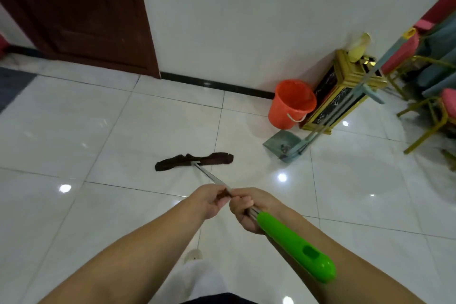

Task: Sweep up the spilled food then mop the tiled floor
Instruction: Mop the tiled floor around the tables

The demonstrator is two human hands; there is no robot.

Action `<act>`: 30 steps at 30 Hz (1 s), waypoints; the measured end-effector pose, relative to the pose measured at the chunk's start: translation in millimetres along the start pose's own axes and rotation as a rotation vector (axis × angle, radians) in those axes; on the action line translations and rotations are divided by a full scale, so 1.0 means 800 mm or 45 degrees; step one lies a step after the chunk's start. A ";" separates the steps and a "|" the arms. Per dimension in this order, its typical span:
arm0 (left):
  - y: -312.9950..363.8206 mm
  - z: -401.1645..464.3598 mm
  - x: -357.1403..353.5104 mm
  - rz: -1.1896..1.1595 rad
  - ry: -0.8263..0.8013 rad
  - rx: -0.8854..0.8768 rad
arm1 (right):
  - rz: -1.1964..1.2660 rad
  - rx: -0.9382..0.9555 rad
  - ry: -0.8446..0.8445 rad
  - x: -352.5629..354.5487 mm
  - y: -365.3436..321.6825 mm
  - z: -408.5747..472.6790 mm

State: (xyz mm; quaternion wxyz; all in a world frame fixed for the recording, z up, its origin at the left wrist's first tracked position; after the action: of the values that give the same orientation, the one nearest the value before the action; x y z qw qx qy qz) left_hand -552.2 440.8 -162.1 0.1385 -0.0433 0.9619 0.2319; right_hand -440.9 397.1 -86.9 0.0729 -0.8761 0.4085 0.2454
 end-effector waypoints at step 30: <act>0.453 0.264 -0.047 0.017 0.275 -0.012 | 0.254 -0.055 -0.152 -0.338 -0.370 0.186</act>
State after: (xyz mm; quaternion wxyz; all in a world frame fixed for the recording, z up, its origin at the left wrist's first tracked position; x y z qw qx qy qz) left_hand -517.3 859.9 -174.3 0.0322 -0.0622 0.9703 0.2314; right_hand -421.2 824.1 -105.3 0.0534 -0.8163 0.4831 0.3120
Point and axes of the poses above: each hand's wrist, its own z-axis towards the middle knuckle, its own x-axis out of the back of the hand, y = z × x, the point moved 1 cm from there along z, towards the middle knuckle, and after that the axes turned 10 degrees about z, right-handed, at the moved point
